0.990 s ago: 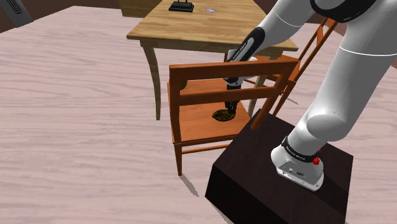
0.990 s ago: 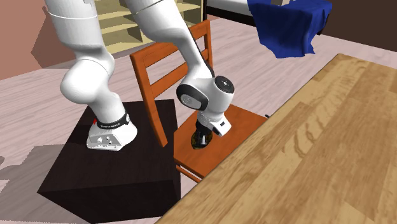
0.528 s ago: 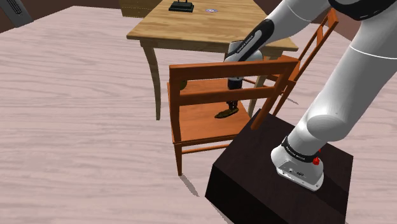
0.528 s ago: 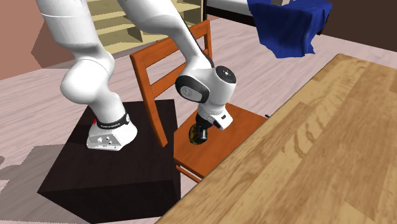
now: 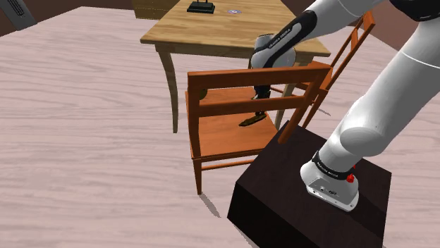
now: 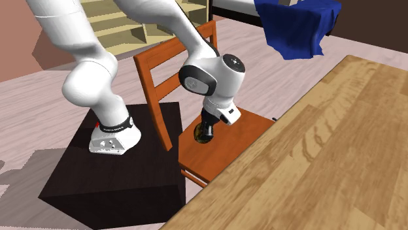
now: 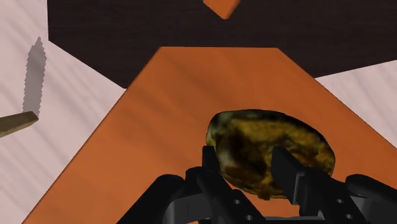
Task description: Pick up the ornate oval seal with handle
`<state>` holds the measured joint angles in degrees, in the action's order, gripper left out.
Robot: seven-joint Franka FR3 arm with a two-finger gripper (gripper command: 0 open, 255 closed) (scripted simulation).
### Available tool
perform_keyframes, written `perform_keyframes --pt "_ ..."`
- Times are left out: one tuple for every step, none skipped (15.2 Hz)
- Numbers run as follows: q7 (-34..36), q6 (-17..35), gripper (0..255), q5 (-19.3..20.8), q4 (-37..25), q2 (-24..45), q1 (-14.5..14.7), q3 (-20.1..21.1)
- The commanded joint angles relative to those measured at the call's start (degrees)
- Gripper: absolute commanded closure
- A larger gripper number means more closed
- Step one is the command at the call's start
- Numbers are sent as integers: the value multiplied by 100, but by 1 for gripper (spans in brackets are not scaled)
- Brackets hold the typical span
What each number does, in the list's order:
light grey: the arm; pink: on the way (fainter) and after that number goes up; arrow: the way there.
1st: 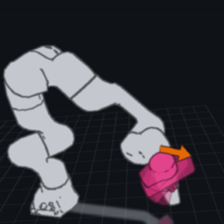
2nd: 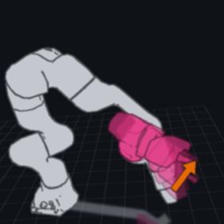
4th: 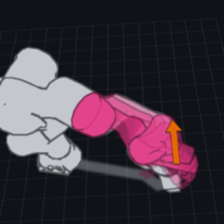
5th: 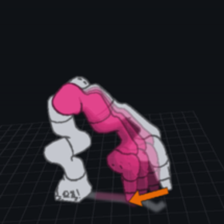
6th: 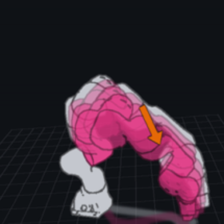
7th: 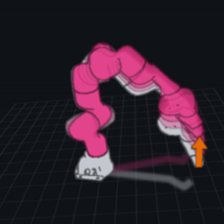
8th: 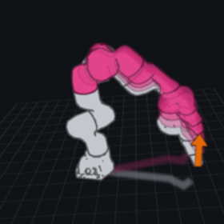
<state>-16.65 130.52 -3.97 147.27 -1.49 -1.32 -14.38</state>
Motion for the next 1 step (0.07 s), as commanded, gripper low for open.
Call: perform_keyframes --pt "16 -44 255 22 8 -52 -3 -2"
